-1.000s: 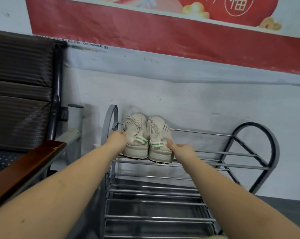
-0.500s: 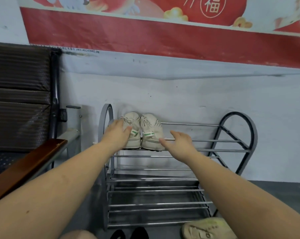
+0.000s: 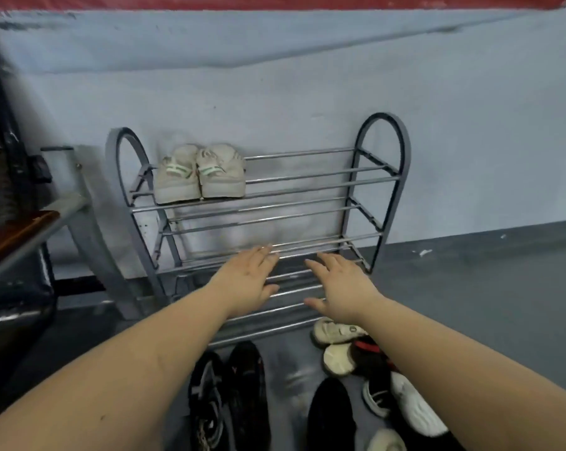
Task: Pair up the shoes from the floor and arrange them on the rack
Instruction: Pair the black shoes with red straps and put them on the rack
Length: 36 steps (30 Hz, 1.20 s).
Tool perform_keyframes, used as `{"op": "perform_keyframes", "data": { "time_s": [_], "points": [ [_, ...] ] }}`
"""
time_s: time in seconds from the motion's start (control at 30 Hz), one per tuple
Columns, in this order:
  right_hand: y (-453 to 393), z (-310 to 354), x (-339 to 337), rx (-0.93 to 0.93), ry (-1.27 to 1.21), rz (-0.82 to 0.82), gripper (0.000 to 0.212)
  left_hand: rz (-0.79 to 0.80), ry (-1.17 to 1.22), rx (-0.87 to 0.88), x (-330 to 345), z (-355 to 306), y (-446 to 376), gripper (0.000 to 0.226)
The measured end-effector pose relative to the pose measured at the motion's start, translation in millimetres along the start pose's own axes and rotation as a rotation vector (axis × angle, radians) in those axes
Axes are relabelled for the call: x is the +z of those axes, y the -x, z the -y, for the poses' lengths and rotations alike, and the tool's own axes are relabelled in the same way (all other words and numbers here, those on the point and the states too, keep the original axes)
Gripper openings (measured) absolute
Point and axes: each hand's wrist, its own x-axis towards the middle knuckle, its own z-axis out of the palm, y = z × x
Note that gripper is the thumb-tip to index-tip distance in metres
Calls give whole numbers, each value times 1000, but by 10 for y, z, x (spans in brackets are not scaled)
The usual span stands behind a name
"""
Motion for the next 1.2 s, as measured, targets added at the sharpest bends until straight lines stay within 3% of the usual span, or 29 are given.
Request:
{"op": "perform_keyframes", "data": {
  "time_s": [0.47,1.0,1.1,1.2],
  "points": [
    [1077,-878,1835,325,-120,389,81,416,148,100,1524,-1317,-215,70],
    [445,-2001,2115,460,-70,417,71,508,226,88,2022,-1436,-1228,67],
    [377,-2275,2217,498,-56,445,70,528,329,36,2175,-1536,-1467,64],
    [360,-2477,2425,592,-148,473,71,570,586,-134,2392,-1731,-1632,60]
  ]
}}
